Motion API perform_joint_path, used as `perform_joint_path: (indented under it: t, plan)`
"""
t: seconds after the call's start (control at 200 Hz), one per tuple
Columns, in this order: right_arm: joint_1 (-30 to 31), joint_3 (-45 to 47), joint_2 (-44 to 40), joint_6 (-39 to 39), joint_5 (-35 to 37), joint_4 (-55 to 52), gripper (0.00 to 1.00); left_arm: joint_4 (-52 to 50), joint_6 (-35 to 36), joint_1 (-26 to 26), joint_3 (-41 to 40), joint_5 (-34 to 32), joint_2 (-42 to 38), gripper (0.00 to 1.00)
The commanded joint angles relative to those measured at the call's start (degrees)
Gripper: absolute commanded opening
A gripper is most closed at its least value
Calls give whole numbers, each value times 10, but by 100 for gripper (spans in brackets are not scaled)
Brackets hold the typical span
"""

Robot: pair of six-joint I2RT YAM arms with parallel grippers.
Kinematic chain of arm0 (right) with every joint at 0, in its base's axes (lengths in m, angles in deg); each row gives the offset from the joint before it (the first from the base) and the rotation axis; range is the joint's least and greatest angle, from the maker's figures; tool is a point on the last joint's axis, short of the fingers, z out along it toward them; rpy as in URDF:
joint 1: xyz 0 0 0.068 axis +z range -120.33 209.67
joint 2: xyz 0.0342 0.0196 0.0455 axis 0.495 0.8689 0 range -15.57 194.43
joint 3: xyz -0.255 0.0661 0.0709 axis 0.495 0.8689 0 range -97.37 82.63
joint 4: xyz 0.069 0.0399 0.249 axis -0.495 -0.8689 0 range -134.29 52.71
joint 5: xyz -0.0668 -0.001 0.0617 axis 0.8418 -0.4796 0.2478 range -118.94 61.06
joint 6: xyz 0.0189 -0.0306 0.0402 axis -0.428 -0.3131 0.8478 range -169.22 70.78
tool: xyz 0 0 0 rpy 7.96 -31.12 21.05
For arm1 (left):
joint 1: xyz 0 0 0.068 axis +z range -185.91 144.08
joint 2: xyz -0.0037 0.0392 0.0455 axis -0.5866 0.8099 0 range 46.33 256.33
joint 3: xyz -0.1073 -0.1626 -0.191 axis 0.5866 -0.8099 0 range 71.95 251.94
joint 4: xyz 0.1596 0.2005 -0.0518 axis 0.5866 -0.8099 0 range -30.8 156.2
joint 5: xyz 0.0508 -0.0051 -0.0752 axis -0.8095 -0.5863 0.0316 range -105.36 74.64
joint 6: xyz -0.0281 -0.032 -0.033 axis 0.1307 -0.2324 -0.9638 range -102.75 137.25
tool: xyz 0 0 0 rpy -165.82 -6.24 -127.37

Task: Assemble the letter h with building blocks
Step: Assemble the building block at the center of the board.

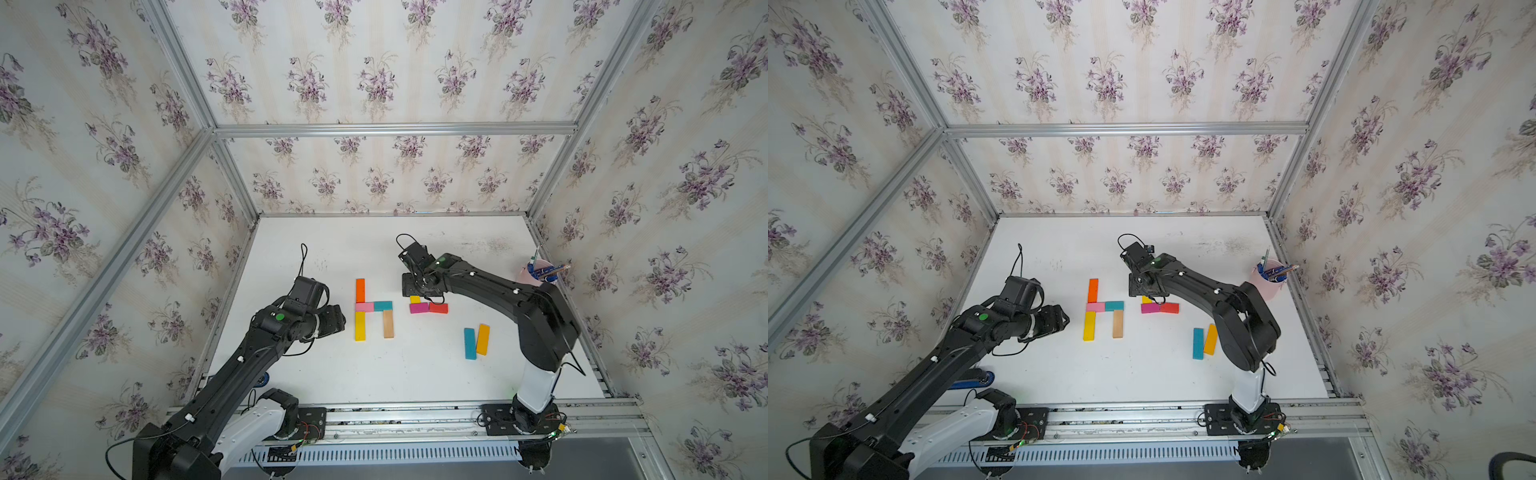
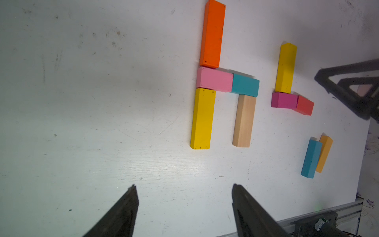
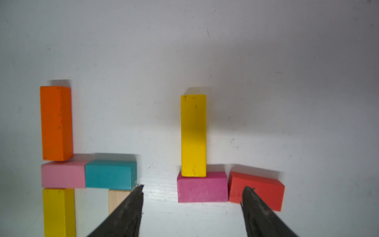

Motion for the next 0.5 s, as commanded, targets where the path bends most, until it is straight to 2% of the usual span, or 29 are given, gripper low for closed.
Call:
perform_joint_path:
  t: [0.0, 0.22, 0.495]
  plan:
    - [-7, -37, 48, -19, 2, -21, 74, 4, 3, 1, 6, -5, -5, 74]
    - [-28, -63, 107, -13, -12, -5, 67, -1, 11, 3, 2, -11, -8, 75]
    - [-28, -52, 129, -14, -26, 10, 50, 10, 8, 5, 2, -3, 1, 75]
